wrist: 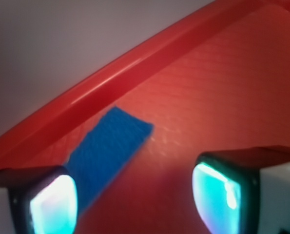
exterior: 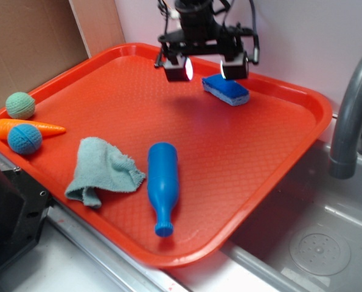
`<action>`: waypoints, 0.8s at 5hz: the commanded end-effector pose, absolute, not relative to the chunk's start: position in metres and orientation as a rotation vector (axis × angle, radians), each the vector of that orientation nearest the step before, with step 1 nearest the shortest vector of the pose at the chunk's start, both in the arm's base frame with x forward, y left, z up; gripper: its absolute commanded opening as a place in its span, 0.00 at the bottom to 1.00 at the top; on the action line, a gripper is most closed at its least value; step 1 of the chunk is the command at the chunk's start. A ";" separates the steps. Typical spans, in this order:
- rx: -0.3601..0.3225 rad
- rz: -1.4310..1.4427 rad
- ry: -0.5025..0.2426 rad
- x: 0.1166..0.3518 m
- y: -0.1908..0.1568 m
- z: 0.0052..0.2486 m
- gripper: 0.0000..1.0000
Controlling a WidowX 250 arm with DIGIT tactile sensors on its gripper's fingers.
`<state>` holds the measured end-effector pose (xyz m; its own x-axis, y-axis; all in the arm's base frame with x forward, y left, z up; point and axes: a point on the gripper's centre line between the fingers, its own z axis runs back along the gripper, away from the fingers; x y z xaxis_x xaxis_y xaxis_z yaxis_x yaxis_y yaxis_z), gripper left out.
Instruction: Grab the blue sponge.
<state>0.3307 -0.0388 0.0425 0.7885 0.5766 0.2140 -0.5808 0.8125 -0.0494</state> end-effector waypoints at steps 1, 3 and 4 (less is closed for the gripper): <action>0.030 0.677 -0.218 0.362 -0.033 0.027 1.00; 0.002 0.632 0.059 0.289 -0.009 0.083 0.00; -0.018 0.566 0.082 0.256 -0.002 0.133 0.00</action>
